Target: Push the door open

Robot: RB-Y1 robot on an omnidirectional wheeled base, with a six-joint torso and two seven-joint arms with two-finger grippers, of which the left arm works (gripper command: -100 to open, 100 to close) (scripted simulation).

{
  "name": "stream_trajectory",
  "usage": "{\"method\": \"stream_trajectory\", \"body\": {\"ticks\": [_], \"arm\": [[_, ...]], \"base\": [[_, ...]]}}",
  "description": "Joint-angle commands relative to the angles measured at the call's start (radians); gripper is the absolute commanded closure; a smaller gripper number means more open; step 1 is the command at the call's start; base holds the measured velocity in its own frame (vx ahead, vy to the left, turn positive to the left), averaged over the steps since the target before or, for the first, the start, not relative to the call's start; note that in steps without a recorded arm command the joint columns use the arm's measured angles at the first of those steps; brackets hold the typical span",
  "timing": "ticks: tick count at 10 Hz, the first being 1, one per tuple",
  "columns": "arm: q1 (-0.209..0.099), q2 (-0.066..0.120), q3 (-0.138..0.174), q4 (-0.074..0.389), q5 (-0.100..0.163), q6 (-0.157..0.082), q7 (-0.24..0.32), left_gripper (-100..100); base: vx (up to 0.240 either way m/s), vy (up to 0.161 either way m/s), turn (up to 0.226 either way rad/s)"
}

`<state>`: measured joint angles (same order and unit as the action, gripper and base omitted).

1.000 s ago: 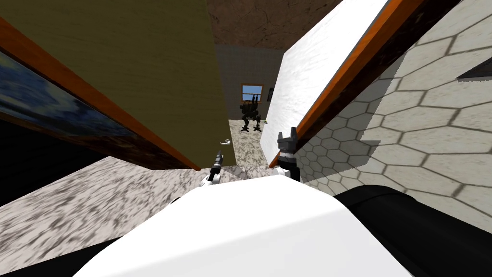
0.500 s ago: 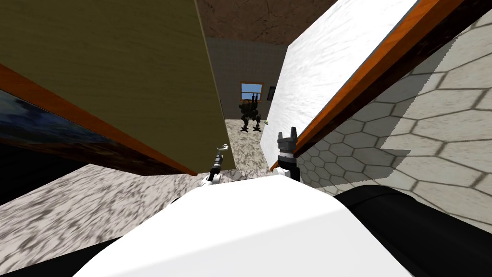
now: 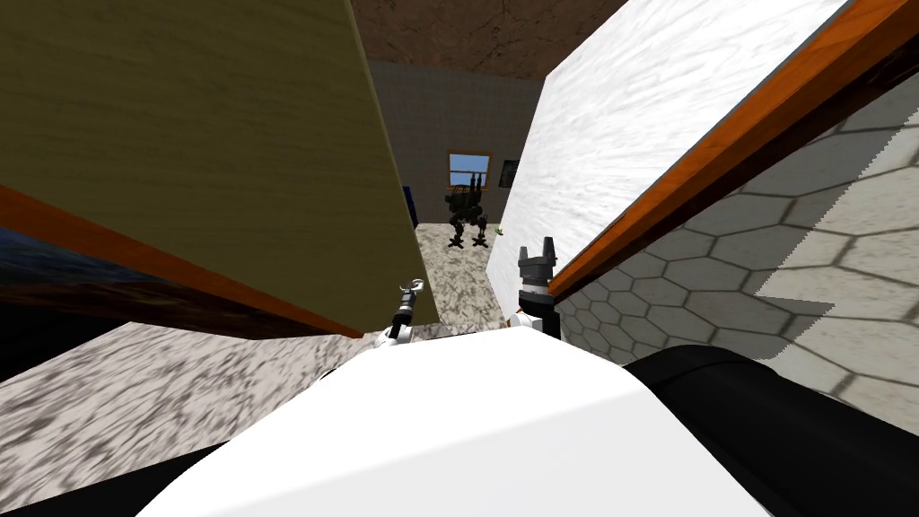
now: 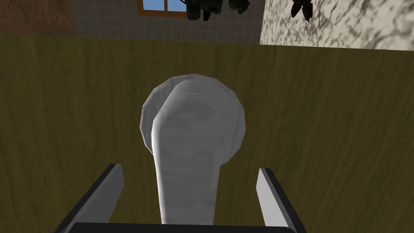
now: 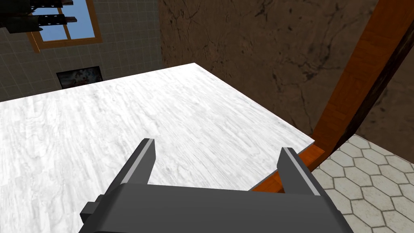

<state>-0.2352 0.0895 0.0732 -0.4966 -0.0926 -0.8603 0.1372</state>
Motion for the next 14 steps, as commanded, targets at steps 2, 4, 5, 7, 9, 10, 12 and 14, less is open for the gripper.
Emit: {"method": "stream_trajectory", "body": {"ticks": [2, 4, 5, 7, 9, 10, 12, 14], "arm": [[0.000, 0.000, 0.000, 0.000, 0.000, 0.000, 0.000, 100], [0.000, 0.000, 0.000, 0.000, 0.000, 0.000, 0.000, 100], [0.000, 0.000, 0.000, 0.000, 0.000, 0.000, 0.000, 100], [0.002, 0.005, 0.013, 0.002, 0.008, 0.002, -0.005, 100], [0.003, 0.008, 0.025, 0.002, 0.016, 0.003, -0.010, 100], [0.004, 0.010, 0.032, 0.002, 0.020, 0.004, -0.013, 100], [0.005, 0.014, 0.048, 0.003, 0.031, 0.005, -0.020, 100], [0.006, 0.016, 0.057, 0.023, 0.037, 0.005, -0.023, 100]], "base": [[-0.017, 0.004, -0.008], [-0.013, 0.011, -0.005], [-0.010, -0.009, 0.023], [0.039, -0.023, 0.028], [0.166, -0.061, 0.048], [0.156, -0.028, 0.027], [0.191, -0.055, 0.044], [0.151, -0.053, 0.033]]}}
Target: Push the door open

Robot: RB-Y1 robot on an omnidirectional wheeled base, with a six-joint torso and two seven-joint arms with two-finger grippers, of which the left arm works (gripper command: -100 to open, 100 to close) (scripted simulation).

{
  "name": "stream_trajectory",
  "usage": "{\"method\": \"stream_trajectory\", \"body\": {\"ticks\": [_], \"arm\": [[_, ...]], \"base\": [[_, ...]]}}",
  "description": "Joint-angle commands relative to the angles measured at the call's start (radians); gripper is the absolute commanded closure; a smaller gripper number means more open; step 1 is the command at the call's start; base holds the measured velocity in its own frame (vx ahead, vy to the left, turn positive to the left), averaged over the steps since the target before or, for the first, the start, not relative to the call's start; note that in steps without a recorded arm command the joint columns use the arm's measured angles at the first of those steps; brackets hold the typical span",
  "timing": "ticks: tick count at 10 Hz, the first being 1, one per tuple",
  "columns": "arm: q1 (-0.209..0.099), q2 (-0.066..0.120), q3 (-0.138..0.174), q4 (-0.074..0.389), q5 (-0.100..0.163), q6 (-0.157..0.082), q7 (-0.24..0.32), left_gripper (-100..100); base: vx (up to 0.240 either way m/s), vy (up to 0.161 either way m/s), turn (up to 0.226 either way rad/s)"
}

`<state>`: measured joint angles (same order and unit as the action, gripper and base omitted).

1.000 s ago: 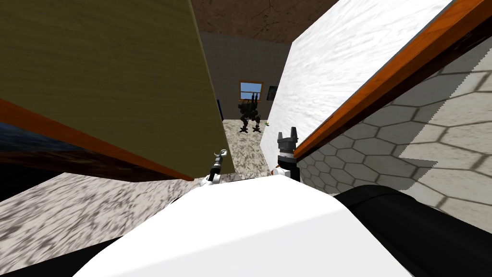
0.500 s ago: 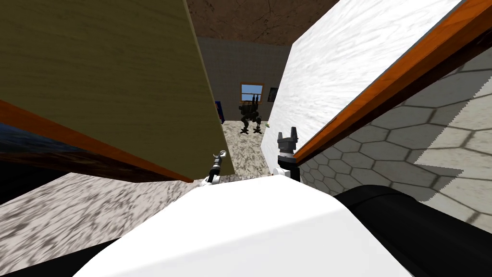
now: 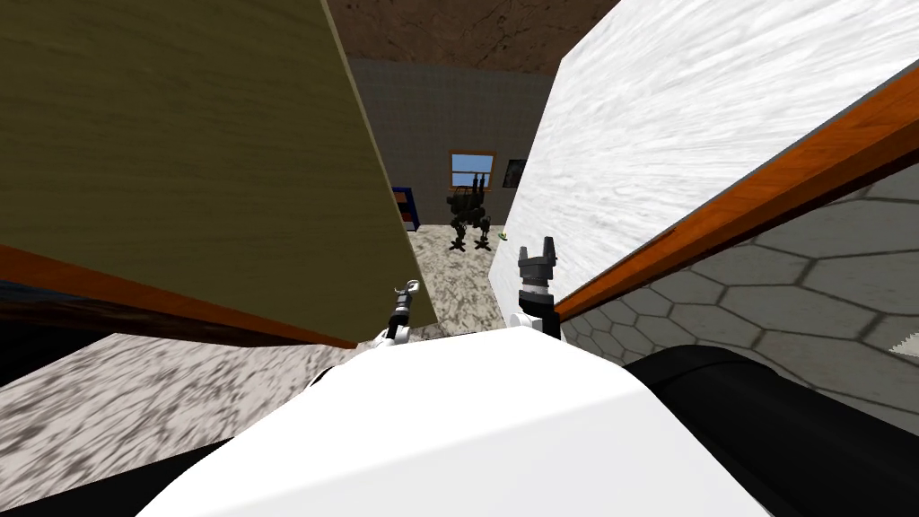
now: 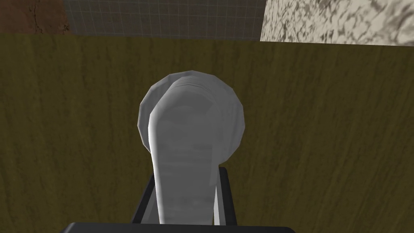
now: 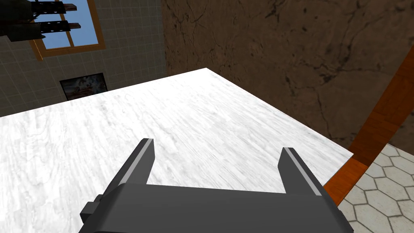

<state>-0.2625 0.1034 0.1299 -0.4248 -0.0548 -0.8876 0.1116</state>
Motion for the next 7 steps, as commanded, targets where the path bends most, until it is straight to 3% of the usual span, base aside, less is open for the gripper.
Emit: {"method": "stream_trajectory", "body": {"ticks": [1, 2, 7], "arm": [[0.033, 0.002, 0.000, -0.050, -0.001, 0.033, 0.002, 100], [0.035, 0.007, 0.020, -0.068, 0.012, 0.034, -0.006, 100], [0.038, 0.015, 0.057, -0.066, 0.036, 0.036, -0.022, 100]], "base": [[0.036, -0.006, -0.006], [0.094, -0.068, 0.057], [0.149, -0.060, 0.050]]}}
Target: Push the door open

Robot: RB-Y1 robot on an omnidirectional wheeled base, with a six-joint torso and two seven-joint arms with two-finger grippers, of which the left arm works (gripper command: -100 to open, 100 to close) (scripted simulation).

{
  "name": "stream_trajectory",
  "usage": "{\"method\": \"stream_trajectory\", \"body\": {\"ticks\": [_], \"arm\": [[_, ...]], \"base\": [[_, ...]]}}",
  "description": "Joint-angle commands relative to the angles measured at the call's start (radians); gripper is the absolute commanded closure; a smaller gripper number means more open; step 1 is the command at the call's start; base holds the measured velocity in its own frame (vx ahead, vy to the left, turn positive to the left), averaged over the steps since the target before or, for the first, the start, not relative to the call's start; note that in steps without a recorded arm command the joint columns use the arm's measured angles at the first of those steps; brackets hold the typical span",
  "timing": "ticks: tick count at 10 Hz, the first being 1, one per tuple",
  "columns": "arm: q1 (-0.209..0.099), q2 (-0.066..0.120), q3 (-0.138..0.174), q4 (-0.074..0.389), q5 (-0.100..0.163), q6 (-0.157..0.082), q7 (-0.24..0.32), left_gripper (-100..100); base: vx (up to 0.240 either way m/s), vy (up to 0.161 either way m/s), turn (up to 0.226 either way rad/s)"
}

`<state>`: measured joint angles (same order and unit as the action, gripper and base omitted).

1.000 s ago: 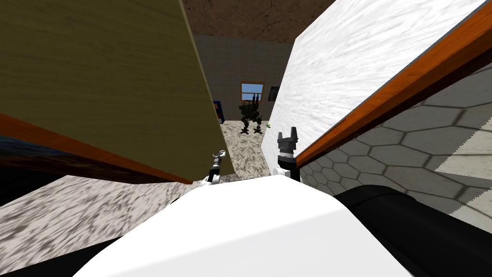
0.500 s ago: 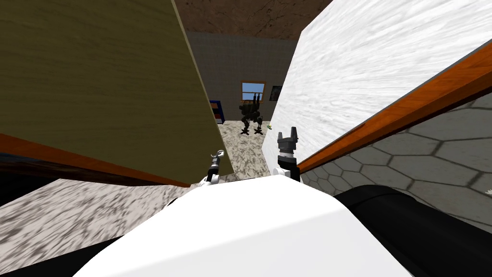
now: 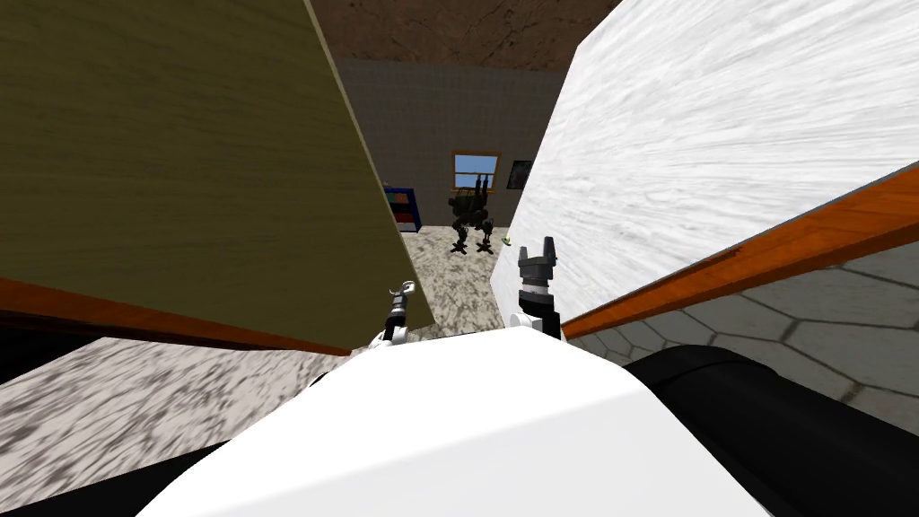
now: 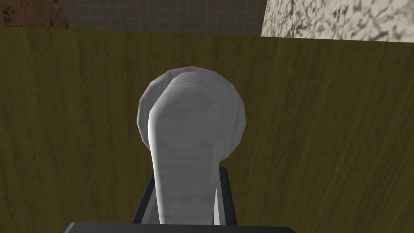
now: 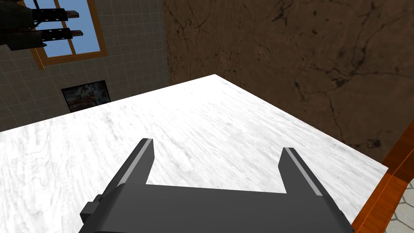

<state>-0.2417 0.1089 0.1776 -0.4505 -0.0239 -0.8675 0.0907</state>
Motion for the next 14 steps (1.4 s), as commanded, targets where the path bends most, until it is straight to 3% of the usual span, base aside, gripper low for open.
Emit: {"method": "stream_trajectory", "body": {"ticks": [1, 2, 3, 5, 6, 9, 12, 14], "arm": [[0.018, 0.010, 0.009, -0.041, 0.005, 0.016, -0.001, 100], [0.018, 0.010, 0.009, -0.040, 0.005, 0.016, -0.001, 100], [0.020, 0.015, 0.032, -0.040, 0.019, 0.017, -0.010, 100], [0.020, 0.015, 0.032, -0.040, 0.019, 0.017, -0.010, 100], [0.021, 0.019, 0.054, -0.039, 0.034, 0.019, -0.019, 100], [0.024, 0.025, 0.080, -0.038, 0.051, 0.021, -0.030, 100], [0.024, 0.025, 0.080, -0.038, 0.051, 0.021, -0.030, 100], [0.026, 0.030, 0.105, -0.037, 0.067, 0.022, -0.041, 100]], "base": [[0.133, -0.044, 0.040], [0.067, -0.006, 0.003], [0.152, -0.051, 0.056], [0.116, -0.052, 0.043], [0.106, -0.064, 0.070], [0.175, -0.079, 0.073], [0.079, -0.017, 0.007], [0.132, -0.072, 0.075]]}}
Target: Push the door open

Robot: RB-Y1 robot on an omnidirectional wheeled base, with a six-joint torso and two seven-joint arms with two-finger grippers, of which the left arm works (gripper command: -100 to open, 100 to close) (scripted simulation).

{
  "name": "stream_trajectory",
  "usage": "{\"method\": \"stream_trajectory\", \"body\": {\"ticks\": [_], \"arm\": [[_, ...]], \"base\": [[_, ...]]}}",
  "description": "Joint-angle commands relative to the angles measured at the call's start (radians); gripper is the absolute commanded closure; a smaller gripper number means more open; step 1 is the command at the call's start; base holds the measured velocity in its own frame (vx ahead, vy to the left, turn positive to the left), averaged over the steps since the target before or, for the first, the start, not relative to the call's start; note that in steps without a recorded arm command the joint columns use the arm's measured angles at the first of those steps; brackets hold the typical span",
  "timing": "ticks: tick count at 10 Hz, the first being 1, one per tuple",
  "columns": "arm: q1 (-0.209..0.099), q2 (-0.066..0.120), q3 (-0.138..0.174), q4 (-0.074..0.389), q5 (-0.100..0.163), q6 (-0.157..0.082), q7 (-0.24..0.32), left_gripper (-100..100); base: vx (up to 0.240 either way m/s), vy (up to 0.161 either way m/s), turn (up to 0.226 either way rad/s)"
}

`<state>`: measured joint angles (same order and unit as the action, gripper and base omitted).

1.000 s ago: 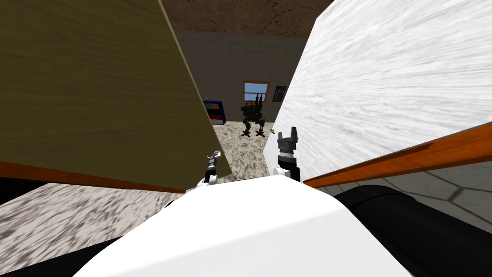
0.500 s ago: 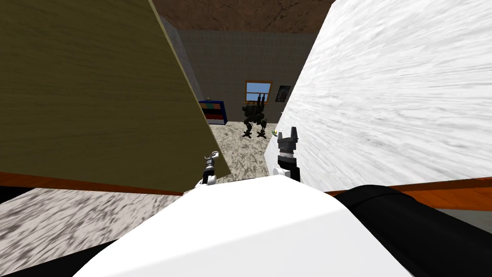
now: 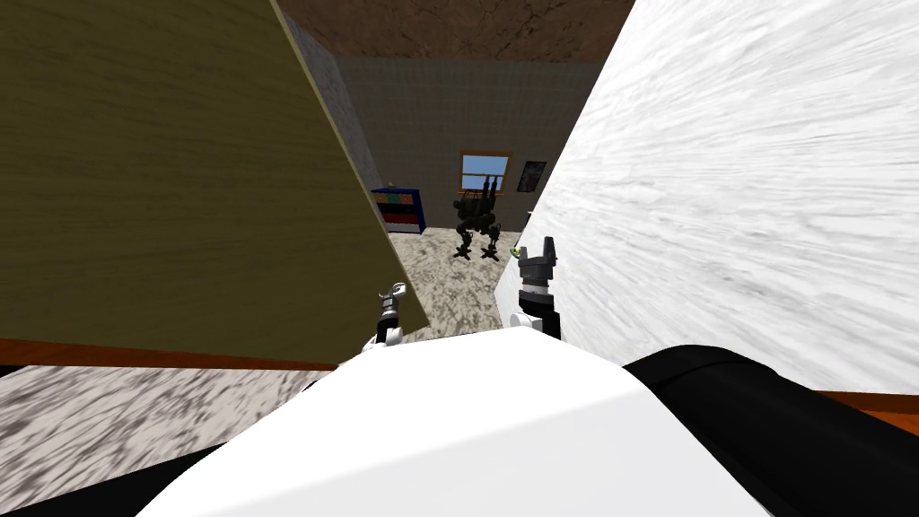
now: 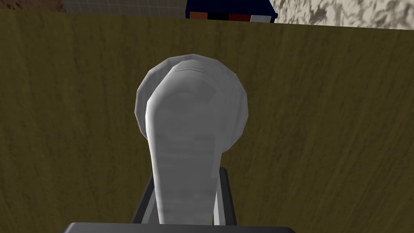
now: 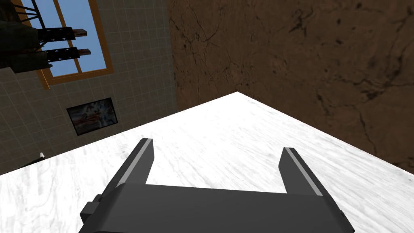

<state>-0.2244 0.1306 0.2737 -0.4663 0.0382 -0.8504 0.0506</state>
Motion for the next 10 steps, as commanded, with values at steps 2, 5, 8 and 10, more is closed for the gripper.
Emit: {"method": "stream_trajectory", "body": {"ticks": [2, 5, 8, 10], "arm": [[0.009, 0.010, 0.018, 0.001, 0.011, 0.006, -0.004, 100], [0.011, 0.013, 0.034, -0.020, 0.021, 0.007, -0.011, 100], [0.012, 0.017, 0.052, -0.020, 0.033, 0.008, -0.019, 100], [0.013, 0.021, 0.057, 0.002, 0.036, -0.004, -0.019, 100]], "base": [[0.155, -0.070, 0.052], [0.050, -0.008, 0.006], [0.157, -0.077, 0.064], [0.124, -0.050, 0.058]]}}
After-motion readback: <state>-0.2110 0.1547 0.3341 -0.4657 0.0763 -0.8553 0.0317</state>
